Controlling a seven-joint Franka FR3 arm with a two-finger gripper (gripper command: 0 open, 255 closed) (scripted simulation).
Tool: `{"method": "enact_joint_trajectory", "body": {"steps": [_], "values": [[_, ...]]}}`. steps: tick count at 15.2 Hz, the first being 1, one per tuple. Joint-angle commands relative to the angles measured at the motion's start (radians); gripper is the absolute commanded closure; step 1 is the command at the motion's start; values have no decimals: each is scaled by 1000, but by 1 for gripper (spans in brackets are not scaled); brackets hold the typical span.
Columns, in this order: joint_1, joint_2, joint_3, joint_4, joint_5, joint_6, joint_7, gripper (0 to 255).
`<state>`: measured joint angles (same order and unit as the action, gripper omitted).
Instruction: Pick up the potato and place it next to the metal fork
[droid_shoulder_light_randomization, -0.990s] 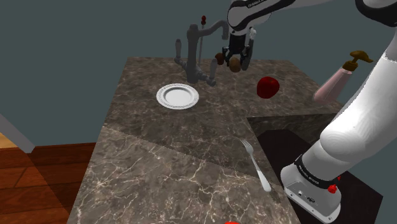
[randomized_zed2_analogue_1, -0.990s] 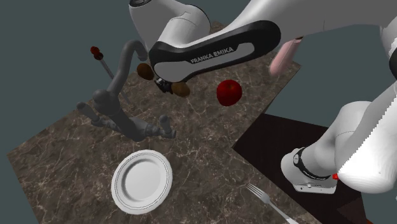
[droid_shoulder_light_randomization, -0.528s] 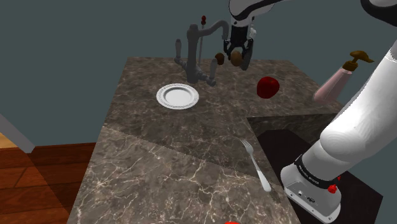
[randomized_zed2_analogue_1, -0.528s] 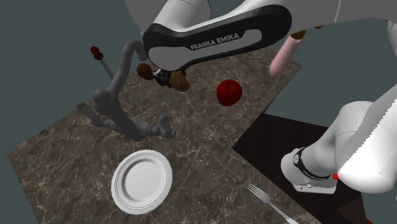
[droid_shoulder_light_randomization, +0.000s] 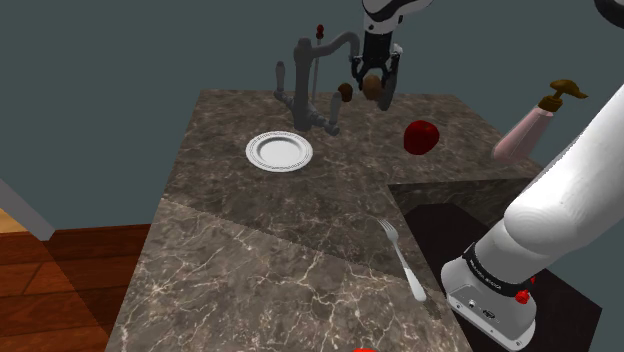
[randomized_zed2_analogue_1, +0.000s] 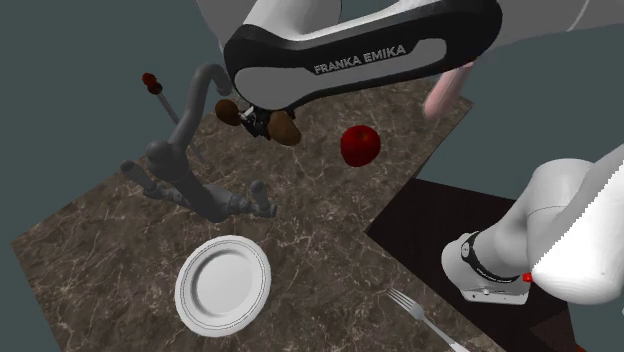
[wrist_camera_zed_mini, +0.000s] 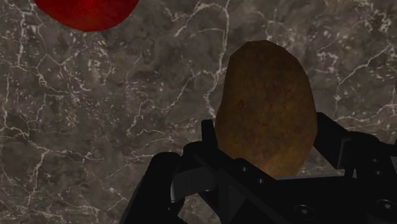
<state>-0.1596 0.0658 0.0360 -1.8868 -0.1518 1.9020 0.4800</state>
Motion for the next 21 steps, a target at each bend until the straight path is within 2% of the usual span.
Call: {"method": "enact_joint_trajectory", "body": {"steps": [1,11,21], "values": [[17,-52,16,-59,3,2,33,255],[113,-273,120,-300,52,0,213,255],[226,-423,256,-427,147,-36,408,255]]}}
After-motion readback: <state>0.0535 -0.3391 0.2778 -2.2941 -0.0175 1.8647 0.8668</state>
